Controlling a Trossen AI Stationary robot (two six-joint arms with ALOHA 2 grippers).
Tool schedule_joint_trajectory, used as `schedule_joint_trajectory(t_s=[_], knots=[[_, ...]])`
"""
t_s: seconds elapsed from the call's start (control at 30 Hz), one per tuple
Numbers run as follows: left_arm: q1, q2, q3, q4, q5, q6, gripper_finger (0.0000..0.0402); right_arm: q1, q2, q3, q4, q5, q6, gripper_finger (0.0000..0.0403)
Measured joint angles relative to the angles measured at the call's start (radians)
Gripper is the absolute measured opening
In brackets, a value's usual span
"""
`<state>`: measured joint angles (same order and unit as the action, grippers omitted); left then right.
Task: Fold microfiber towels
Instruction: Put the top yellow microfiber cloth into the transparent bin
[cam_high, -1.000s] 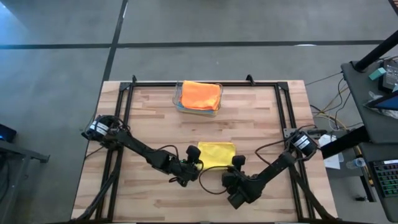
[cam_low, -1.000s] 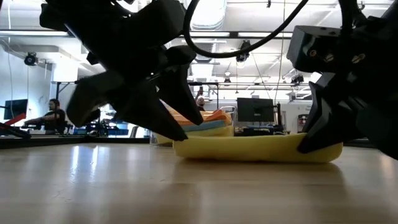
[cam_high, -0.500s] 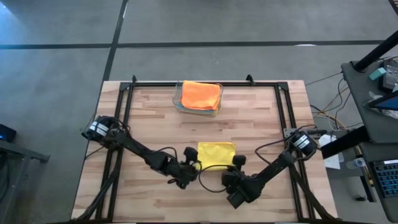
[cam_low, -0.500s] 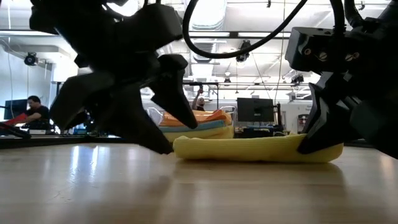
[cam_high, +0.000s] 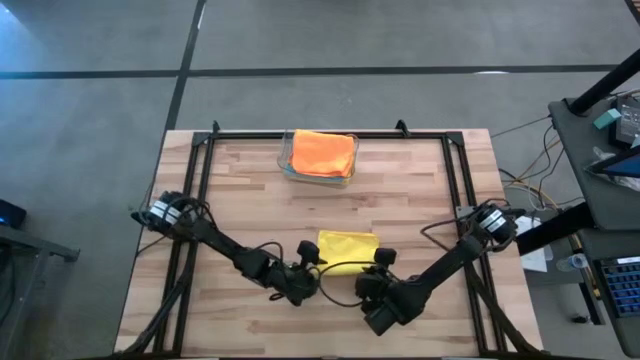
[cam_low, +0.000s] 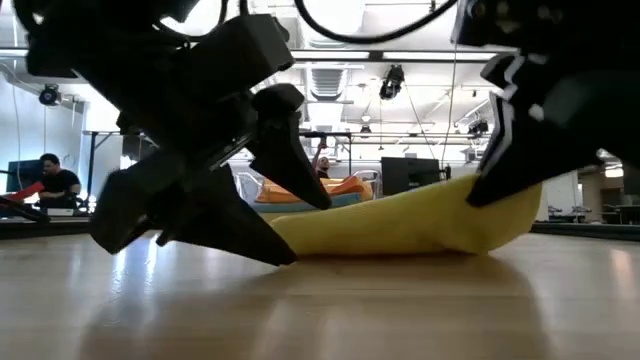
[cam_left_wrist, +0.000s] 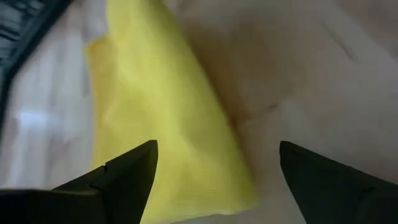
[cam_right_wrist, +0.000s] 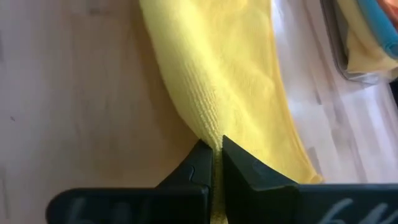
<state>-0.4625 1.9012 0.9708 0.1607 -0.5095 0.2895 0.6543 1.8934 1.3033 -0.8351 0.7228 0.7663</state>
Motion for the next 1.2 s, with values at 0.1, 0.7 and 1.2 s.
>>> schedule_joint_trajectory(t_s=[0.1, 0.7, 1.2], knots=[[0.003, 0.003, -0.009, 0.011, -0.092, 0.013, 0.0318, -0.001, -0.017, 0.0, 0.0, -0.007, -0.004, 0.0009], [0.041, 0.052, -0.053, 0.153, -0.115, 0.026, 0.029, -0.001, -0.026, 0.0, 0.006, -0.05, -0.007, 0.0009], [0.05, 0.048, -0.059, 0.146, -0.122, 0.034, 0.0013, 0.0, -0.033, 0.0, 0.003, -0.05, -0.024, 0.0026]])
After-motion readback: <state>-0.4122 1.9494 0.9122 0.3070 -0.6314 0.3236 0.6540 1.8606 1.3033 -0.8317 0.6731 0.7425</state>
